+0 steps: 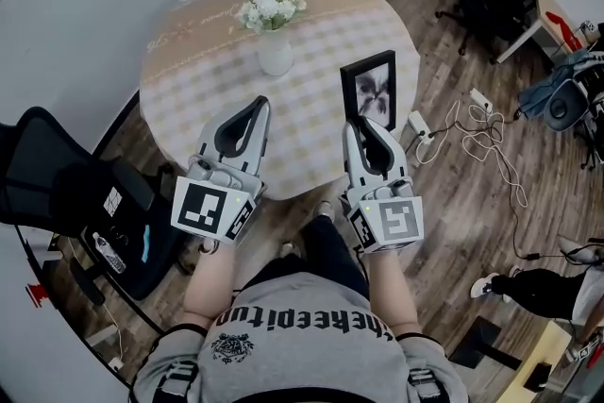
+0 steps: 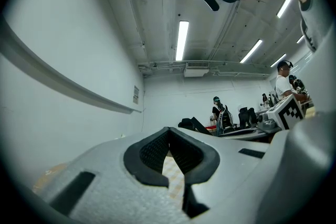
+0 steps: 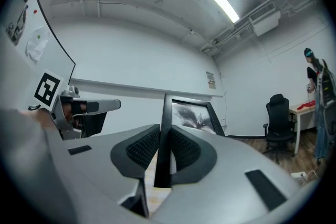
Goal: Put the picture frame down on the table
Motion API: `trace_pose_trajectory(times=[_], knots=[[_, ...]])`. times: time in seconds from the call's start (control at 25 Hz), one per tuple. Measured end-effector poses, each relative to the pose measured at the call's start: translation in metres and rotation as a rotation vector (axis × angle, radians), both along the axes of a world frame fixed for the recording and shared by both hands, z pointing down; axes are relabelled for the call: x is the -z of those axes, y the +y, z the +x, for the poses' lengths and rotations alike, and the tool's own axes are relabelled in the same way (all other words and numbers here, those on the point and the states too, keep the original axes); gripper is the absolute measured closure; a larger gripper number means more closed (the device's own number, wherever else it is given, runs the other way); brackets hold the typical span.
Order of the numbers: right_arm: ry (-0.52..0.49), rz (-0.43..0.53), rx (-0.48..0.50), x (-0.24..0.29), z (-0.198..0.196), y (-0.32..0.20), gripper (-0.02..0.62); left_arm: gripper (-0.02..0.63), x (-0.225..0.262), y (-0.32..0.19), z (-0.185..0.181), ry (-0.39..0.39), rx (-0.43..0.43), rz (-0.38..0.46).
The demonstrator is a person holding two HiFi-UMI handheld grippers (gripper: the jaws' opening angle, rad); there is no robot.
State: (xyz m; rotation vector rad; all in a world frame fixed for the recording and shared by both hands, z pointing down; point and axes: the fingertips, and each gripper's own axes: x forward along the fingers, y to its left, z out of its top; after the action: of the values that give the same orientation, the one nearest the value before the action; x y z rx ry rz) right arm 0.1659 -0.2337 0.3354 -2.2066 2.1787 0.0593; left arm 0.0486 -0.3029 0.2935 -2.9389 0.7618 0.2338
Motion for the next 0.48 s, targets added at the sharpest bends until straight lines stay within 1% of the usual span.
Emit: trace_pose_trajectory(times=[0.28,0.48], knots=[[-0.023,-0.060,0.025,-0.017,0.020,-0.034,0.526,0.591,-0.003,-0.026,0.016,-0.003,0.030,-0.019],[-0.032,-0.101,0.061,-0.034,0.028,-0.059,0.526,0.591,-0.009,-0.044,0.021,-0.009,0.068,-0.030]])
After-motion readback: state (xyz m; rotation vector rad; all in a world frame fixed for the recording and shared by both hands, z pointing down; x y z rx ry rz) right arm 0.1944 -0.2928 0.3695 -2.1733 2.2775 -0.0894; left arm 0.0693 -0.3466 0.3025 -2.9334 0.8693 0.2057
